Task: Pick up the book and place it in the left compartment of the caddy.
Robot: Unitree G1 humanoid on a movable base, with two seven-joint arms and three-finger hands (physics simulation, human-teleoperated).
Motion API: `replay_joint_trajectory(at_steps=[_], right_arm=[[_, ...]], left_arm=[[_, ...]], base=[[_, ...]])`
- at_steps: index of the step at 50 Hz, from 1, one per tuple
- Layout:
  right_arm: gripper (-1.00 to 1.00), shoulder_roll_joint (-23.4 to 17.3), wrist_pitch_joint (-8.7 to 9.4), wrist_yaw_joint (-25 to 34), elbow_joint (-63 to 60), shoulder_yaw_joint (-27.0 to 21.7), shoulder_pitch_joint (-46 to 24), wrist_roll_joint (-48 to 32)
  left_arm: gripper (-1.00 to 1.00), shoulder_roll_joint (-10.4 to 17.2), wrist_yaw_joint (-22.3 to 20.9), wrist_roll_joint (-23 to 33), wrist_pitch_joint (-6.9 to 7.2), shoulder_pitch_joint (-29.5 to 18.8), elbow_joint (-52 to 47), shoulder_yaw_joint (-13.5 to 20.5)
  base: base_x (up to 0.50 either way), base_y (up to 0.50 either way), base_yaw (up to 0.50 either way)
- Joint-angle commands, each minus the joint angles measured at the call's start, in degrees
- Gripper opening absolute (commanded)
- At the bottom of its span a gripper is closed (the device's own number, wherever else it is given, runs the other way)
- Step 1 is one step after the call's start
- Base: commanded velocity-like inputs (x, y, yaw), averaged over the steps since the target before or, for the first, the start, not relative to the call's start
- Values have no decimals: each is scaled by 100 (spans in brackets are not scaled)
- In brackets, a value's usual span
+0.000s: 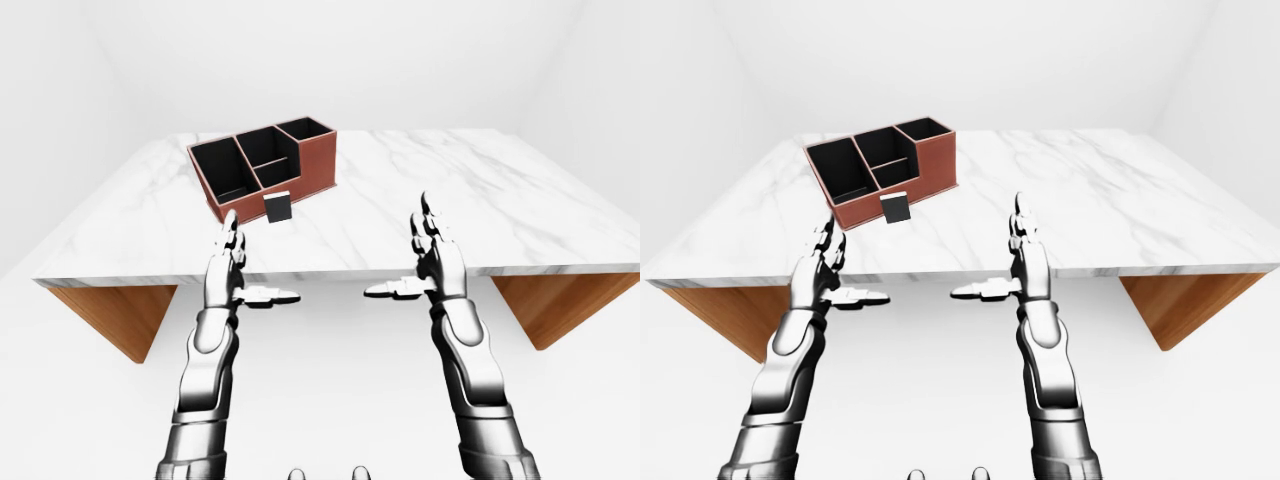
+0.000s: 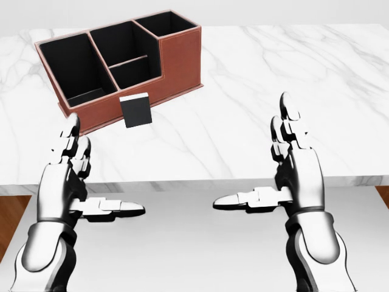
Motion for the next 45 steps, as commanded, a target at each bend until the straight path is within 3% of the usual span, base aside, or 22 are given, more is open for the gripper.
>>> replay_joint_trajectory(at_steps=[1, 11, 30, 45], right_arm=[[100, -93, 0, 7, -335, -18, -624, -14], [100, 3, 0, 100, -706, 8, -388, 50], [100, 11, 0, 192, -830, 75, -305, 109], [100, -1, 0, 332, -1006, 58, -124, 147]], left_arm=[[100, 187, 22, -149, 0, -645, -206, 150], [100, 125, 97, -158, 0, -501, -789, 97], [100, 58, 146, -171, 0, -393, -953, 61], [100, 65, 152, -182, 0, -364, -913, 77]], base=[[0, 0, 0], [0, 3, 0], [8, 50, 0], [30, 47, 0]])
